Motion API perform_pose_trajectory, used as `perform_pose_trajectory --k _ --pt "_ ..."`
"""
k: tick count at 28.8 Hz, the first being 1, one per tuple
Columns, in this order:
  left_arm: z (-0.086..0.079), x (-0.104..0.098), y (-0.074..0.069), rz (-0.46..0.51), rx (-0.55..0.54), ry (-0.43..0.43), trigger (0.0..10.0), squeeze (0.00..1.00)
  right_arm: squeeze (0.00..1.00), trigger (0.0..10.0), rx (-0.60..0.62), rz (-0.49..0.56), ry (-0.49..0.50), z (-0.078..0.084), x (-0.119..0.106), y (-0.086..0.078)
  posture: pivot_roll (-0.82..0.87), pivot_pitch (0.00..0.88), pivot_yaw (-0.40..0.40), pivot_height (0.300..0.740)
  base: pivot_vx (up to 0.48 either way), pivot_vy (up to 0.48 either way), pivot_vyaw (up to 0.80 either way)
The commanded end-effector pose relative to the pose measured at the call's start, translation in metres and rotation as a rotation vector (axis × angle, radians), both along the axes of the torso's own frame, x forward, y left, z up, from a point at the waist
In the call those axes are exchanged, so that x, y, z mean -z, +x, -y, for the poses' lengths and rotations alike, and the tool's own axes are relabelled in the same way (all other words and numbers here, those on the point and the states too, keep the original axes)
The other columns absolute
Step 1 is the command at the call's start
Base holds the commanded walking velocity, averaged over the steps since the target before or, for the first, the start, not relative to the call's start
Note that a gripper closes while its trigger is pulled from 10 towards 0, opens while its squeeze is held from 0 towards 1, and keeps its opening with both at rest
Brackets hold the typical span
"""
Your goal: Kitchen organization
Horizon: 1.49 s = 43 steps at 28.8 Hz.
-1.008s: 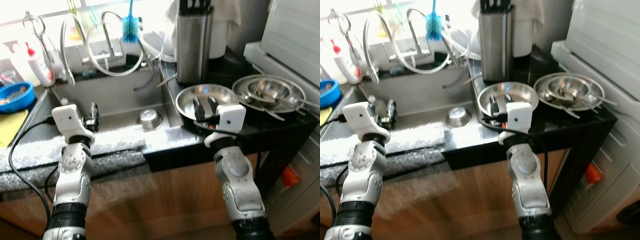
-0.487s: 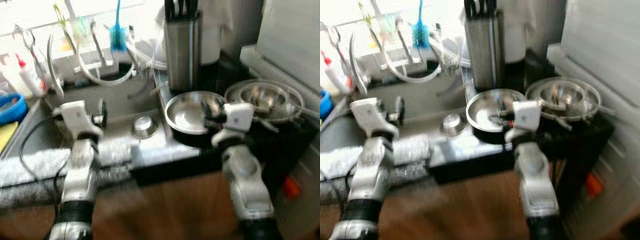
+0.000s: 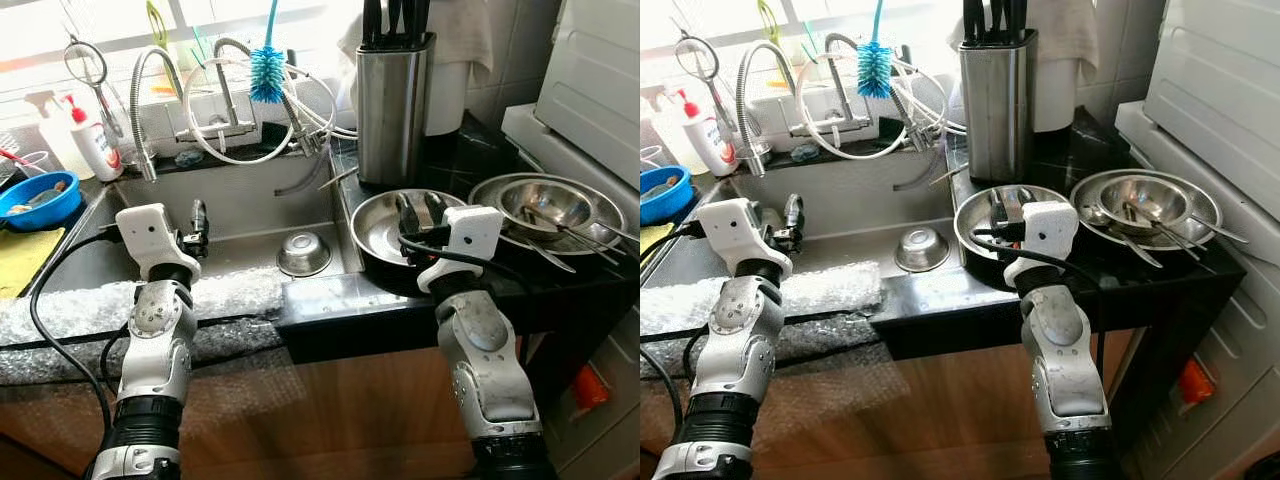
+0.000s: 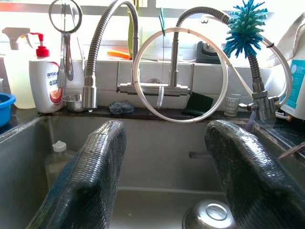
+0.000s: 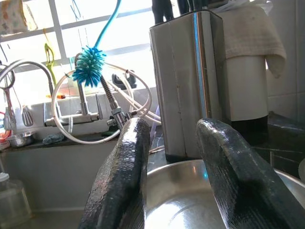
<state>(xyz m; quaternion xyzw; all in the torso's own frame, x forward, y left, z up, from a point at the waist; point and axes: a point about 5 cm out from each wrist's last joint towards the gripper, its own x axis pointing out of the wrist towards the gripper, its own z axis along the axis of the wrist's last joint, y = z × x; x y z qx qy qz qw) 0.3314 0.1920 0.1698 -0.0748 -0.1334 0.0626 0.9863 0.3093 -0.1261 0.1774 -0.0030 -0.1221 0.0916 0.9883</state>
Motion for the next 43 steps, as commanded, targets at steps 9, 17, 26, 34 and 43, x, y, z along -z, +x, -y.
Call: perform_pose_trajectory --k 9,17,26,34,43 --pt "-0.001 0.023 -0.006 -0.067 0.005 -0.068 10.0 0.0 0.0 10.0 -0.014 0.011 -0.015 -0.001 -0.008 -0.002 -0.08 0.0 0.095 0.74 0.0 0.0 0.0" --pt "0.006 0.024 -0.008 -0.046 0.0 -0.094 10.0 0.0 0.0 10.0 0.009 0.013 -0.023 0.011 -0.011 0.001 -0.08 0.0 0.066 0.74 0.0 0.0 0.0" --pt "0.006 0.014 0.001 -0.019 0.042 -0.06 10.0 0.0 0.0 10.0 0.052 0.032 -0.003 0.014 -0.013 0.002 -0.08 0.0 0.118 0.74 0.0 0.0 0.0" --pt "0.002 0.017 0.002 -0.03 0.041 -0.062 10.0 0.0 0.0 10.0 0.027 0.016 0.002 0.005 -0.004 -0.003 -0.12 0.0 0.13 0.74 0.0 0.0 0.0" --pt "0.012 0.022 0.005 -0.032 0.047 -0.094 10.0 0.0 0.0 10.0 0.033 0.023 0.006 0.015 -0.01 -0.002 -0.17 0.0 0.125 0.74 0.0 0.0 0.0"
